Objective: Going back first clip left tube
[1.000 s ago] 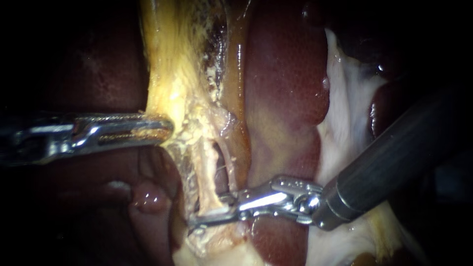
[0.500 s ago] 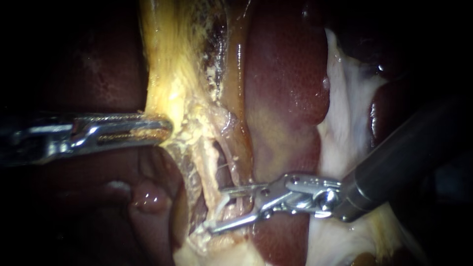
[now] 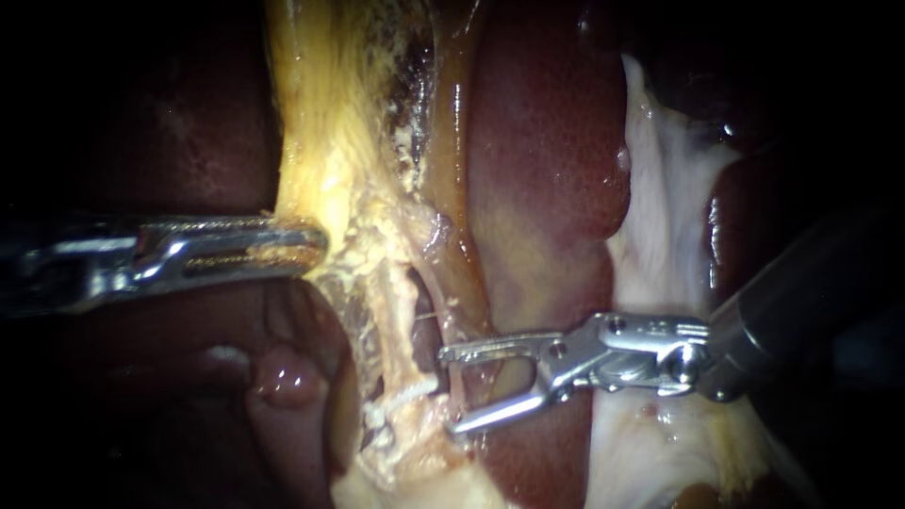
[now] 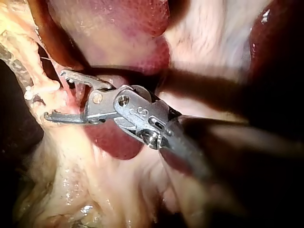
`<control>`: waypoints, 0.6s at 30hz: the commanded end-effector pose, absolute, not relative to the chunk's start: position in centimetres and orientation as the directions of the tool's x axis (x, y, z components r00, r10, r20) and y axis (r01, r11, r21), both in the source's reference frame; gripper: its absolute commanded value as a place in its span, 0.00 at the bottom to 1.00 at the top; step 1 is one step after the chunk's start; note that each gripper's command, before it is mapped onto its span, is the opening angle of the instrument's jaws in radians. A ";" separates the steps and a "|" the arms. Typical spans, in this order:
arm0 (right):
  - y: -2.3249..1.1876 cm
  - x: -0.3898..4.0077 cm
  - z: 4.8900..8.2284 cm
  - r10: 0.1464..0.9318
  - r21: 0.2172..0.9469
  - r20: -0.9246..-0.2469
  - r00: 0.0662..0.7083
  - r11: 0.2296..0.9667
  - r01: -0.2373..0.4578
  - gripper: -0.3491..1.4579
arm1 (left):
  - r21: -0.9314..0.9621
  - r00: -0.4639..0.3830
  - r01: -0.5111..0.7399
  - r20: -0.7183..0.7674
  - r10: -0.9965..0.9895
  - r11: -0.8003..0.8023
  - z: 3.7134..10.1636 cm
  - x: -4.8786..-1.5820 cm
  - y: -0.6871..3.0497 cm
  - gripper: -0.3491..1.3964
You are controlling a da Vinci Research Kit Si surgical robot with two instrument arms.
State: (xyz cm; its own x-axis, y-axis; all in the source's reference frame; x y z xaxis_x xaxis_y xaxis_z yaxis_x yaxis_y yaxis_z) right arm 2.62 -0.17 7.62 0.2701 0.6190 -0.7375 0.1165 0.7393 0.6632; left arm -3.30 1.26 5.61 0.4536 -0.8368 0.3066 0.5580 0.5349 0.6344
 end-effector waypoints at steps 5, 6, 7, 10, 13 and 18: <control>0.01 2.43 7.41 0.594 0.632 -0.766 0.245 0.765 0.121 0.52 | 0.635 0.454 0.558 0.307 -0.837 0.535 5.62 -3.30 1.26 0.11; 0.05 2.38 7.35 0.590 0.626 -0.772 0.237 0.770 0.122 0.52 | 0.635 0.454 0.558 0.307 -0.837 0.535 5.62 -3.30 1.26 0.11; 0.09 2.35 7.30 0.579 0.614 -0.781 0.235 0.780 0.118 0.52 | 0.635 0.454 0.557 0.307 -0.836 0.535 5.63 -3.30 1.26 0.11; 0.19 2.28 7.14 0.550 0.584 -0.803 0.229 0.803 0.118 0.52 | 0.633 0.454 0.558 0.308 -0.836 0.537 5.67 -3.30 1.25 0.11; 0.27 2.23 7.01 0.511 0.541 -0.833 0.214 0.832 0.120 0.52 | 0.635 0.455 0.555 0.309 -0.835 0.538 5.73 -3.31 1.23 0.11; 0.34 2.22 6.86 0.441 0.468 -0.878 0.188 0.873 0.139 0.52 | 0.638 0.459 0.548 0.311 -0.832 0.541 5.84 -3.32 1.21 0.11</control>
State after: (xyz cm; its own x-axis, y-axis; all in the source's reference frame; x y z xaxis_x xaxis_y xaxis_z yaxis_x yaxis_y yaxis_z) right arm 2.23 0.35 6.84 0.1843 0.4311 -0.8833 0.1406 0.8778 0.4578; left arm -3.31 1.20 5.87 0.4593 -0.8321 0.3110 0.5478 0.5409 0.6382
